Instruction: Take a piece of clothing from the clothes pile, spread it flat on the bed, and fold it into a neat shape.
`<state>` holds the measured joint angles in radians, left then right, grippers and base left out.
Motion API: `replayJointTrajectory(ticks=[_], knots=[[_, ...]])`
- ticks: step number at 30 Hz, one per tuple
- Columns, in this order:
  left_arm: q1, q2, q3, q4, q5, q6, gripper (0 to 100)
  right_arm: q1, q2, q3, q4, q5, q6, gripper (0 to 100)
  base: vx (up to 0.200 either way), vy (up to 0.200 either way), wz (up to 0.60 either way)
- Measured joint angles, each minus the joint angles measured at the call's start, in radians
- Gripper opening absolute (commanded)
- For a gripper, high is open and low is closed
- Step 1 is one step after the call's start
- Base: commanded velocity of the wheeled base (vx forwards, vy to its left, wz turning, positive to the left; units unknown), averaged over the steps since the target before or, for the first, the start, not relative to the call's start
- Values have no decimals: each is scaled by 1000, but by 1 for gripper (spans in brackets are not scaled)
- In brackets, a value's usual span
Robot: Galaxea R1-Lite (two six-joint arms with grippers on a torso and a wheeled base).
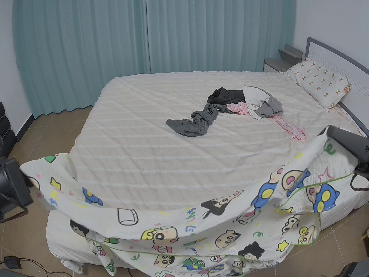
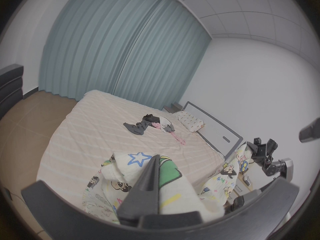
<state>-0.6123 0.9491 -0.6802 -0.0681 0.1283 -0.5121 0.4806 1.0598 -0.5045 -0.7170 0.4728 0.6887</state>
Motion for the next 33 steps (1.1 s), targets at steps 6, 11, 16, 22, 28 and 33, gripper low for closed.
replayJointTrajectory(ticks=[6, 11, 16, 22, 28, 33], knots=[[53, 118, 0, -47, 0, -47, 0, -79, 93, -20, -31, 0, -7, 0, 200, 0, 0], [104, 231, -8, -87, -3, -53, 0, -119, 191, -70, -46, -6, -9, 0, 200, 0, 0], [142, 359, -13, -144, -5, -52, 0, -138, 300, -120, -51, -29, -14, 0, 200, 0, 0], [196, 539, -46, -249, -4, -50, 0, -155, 441, -179, -77, -59, -20, 0, 200, 0, 0], [243, 747, -137, -306, -1, -49, 0, -174, 598, -240, -136, -102, -23, 0, 167, 0, 0], [269, 919, -239, -319, 4, -49, 0, -181, 748, -278, -212, -140, -23, 0, 0, 0, 0]])
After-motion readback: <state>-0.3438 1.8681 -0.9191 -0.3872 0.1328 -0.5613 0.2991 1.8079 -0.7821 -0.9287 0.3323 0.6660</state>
